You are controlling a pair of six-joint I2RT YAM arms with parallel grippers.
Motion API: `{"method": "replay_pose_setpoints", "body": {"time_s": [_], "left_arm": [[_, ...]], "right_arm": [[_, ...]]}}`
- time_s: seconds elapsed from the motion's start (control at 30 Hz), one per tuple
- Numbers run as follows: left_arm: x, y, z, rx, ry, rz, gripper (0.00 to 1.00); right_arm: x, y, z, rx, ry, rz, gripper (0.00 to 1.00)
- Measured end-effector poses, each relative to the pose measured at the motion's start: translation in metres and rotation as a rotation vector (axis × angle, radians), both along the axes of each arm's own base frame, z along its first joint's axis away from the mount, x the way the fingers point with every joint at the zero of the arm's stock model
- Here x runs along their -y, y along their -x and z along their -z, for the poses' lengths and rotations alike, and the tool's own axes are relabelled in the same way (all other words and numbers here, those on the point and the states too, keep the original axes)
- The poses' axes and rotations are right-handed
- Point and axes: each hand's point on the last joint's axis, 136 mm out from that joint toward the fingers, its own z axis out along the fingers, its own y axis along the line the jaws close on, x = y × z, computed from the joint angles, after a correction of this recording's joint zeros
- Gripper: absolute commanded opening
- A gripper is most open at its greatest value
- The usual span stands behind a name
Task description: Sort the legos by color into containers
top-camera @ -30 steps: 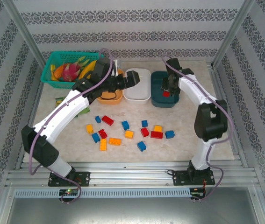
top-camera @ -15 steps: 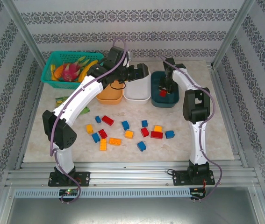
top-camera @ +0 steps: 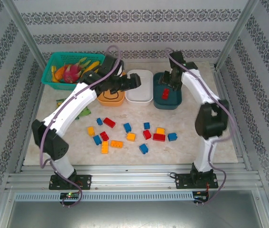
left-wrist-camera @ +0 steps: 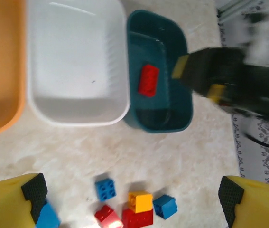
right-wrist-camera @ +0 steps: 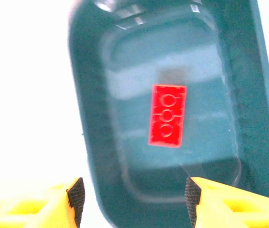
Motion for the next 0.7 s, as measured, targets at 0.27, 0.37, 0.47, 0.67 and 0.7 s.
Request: {"method": "replay_pose_setpoints", "body": {"time_s": [0.27, 0.37, 0.47, 0.67, 0.7], "left_arm": [[-0.087, 0.068, 0.057, -0.16, -0.08, -0.182, 0.86], [-0.114, 0.091, 0.093, -0.252, -0.119, -0.249, 0.83], [-0.134, 0.103, 0.122, -0.332, -0.138, -0.312, 0.8], [-0.158, 0.096, 0.165, -0.466, -0.174, -0.398, 0.71], [-0.159, 0.093, 0.172, -0.489, -0.185, -0.403, 0.7]], "right_arm": [[-0.068, 0.13, -0.097, 0.385, -0.174, -0.265, 0.69], [-0.088, 0.171, -0.063, 0.356, -0.201, -0.366, 0.69], [-0.108, 0.208, -0.021, 0.286, -0.21, -0.468, 0.69], [-0.139, 0.245, 0.01, 0.265, -0.265, -0.584, 0.75], [-0.143, 0.245, 0.008, 0.278, -0.281, -0.589, 0.79]]}}
